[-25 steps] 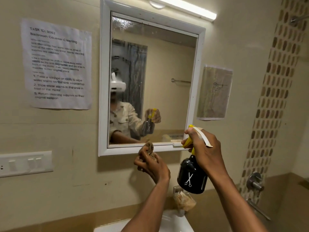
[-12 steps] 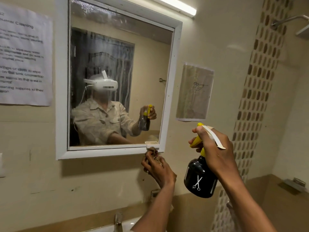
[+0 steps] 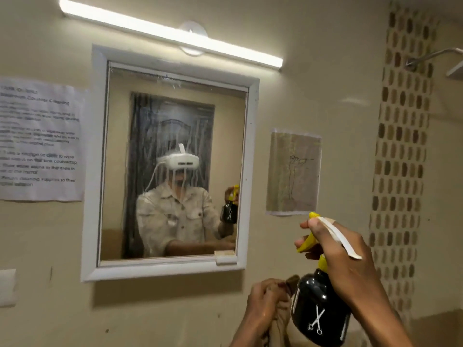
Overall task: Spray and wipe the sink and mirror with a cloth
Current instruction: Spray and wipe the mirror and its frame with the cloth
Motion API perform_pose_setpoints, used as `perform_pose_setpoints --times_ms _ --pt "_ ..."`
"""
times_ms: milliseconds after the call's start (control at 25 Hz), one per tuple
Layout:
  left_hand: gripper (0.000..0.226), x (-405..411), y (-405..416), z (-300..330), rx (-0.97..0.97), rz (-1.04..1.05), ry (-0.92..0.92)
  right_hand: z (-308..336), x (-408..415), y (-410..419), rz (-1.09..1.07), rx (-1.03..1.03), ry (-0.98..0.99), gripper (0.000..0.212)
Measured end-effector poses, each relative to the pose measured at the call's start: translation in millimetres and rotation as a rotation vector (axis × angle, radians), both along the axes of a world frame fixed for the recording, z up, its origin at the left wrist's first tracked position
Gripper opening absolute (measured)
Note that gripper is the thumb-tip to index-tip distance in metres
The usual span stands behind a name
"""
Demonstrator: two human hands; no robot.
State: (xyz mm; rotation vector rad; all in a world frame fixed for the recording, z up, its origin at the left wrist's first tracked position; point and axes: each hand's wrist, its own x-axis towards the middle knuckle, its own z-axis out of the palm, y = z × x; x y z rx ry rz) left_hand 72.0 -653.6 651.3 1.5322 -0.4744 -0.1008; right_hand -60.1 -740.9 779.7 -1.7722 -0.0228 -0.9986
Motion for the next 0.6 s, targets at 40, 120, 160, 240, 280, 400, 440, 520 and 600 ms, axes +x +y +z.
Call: perform_pose_setpoints --times_ms 40,120,160,240,280,400,440,520,600 --pt "0.035 -5.3 15.3 20.4 -0.048 0.032 -0.025 8.8 -1.9 4.9 0.024 0.0 -0.025 0.037" --pt "0.022 -14.7 48.7 71.5 -0.126 0.122 -0.173 34.4 -6.6 16.8 0.057 -0.015 -0.085 0.033" --pt "0.017 -22.3 64.8 100.6 -0.153 0.169 -0.312 48.7 -7.4 21.9 0.056 -0.03 -0.116 0.03" --pt "0.016 -34.2 91.5 166.6 -0.203 0.26 -0.569 79.7 -1.4 30.0 0.036 -0.044 -0.176 0.026" --pt "0.016 -37.3 100.7 200.7 -0.234 0.277 -0.633 93.7 3.6 34.1 0.022 -0.046 -0.195 0.026" --pt "0.024 -16.6 112.5 306.0 -0.212 0.374 -0.836 126.7 21.9 49.3 -0.044 -0.083 -0.252 0.027" --pt "0.028 -4.5 112.9 335.1 -0.176 0.425 -0.925 134.0 28.4 53.9 -0.068 -0.104 -0.256 0.029" --pt "0.029 9.8 112.6 380.2 -0.102 0.471 -1.058 144.9 40.5 62.0 -0.107 -0.117 -0.239 0.036" --pt "0.033 25.5 110.1 413.1 -0.011 0.488 -1.114 150.4 49.5 67.7 -0.133 -0.085 -0.227 0.038"
